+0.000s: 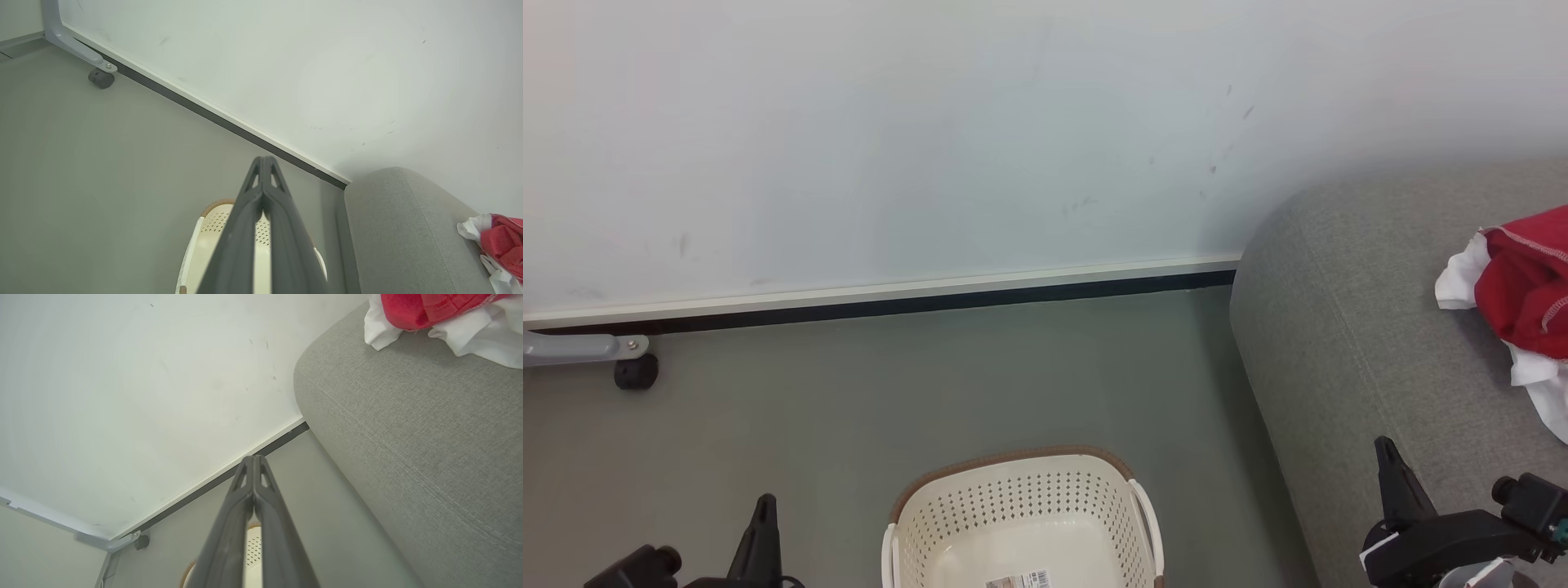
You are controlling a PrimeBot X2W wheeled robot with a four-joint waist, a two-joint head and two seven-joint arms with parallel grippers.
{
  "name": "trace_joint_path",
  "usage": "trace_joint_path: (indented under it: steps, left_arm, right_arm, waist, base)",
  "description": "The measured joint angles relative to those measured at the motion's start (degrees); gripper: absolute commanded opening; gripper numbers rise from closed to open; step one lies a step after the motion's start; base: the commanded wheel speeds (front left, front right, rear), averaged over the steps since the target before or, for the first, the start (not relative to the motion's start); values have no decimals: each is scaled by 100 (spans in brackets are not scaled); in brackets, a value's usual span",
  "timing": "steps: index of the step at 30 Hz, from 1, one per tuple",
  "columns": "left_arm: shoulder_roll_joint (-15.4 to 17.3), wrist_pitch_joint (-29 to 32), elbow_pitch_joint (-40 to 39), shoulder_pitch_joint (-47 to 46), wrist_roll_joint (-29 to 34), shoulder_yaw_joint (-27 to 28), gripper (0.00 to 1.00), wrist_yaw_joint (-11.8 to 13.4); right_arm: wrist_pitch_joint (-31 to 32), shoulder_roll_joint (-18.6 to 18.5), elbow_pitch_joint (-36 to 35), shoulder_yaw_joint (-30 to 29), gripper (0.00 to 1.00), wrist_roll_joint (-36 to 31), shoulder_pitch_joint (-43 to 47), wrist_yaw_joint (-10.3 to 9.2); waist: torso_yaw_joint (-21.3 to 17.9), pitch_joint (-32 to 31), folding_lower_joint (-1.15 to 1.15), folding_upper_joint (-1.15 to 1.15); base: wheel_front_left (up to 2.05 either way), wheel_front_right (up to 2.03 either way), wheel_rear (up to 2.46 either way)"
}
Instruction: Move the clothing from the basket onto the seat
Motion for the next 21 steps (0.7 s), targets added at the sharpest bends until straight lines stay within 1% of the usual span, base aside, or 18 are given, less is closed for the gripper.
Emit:
trace_joint_path:
  steps: [2,21]
  left_arm:
    - [-15,10,20,-2,-108,25,0,-2]
    - [-97,260,196,-224,-1544,226,0,-301]
  right_arm:
    - [20,24,16,-47,0,147,-13,24]
    - [270,253,147,-519,0,1533,-55,292]
  waist:
    - [5,2,0,0]
    - [53,19,0,0]
  base:
    - [0,0,0]
    - [0,0,0]
